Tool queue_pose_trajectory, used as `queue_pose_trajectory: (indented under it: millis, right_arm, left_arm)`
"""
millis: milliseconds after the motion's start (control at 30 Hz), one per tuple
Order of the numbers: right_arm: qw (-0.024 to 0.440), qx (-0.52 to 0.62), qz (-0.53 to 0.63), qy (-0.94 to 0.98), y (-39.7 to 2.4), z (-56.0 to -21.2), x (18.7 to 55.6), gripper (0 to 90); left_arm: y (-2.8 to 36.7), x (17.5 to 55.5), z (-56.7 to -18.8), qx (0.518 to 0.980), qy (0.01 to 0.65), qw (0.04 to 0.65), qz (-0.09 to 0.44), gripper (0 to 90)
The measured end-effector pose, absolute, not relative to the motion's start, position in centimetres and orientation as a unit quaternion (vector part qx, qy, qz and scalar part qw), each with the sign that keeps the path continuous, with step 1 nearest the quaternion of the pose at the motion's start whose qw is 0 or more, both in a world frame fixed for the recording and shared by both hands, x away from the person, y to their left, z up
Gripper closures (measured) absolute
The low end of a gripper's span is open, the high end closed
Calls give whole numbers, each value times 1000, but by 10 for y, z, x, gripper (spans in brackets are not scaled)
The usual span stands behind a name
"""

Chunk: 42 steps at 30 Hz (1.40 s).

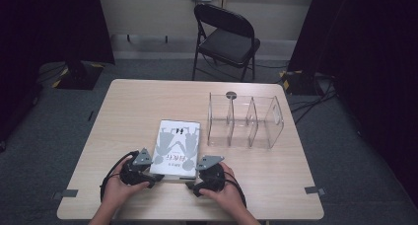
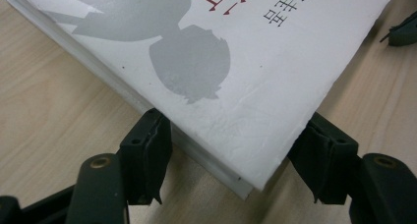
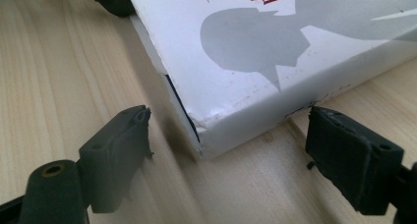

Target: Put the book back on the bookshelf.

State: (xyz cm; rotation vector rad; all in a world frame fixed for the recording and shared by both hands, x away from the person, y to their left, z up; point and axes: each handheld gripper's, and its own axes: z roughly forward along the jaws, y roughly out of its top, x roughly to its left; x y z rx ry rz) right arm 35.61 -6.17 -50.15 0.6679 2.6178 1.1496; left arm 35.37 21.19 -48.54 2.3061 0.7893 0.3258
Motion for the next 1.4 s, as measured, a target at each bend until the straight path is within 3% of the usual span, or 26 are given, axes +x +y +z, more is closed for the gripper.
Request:
queue_pose_trajectory:
  millis: [567, 833, 1133, 1400]
  right_arm:
    - [105, 230, 388, 886, -63, -501, 356, 136]
    - [141, 211, 387, 887, -62, -500, 352, 137]
    - [150, 207, 406, 877, -61, -489, 352, 138]
    - [195, 191, 401, 874, -46, -480, 353, 142]
  left_arm:
    - [204, 348, -465, 879, 310, 329, 152, 398]
    - [203, 349, -462, 881, 307, 326, 152, 400]
    - [203, 350, -461, 881, 310, 326, 149, 402]
    - [201, 349, -457, 882, 308, 321, 152, 406]
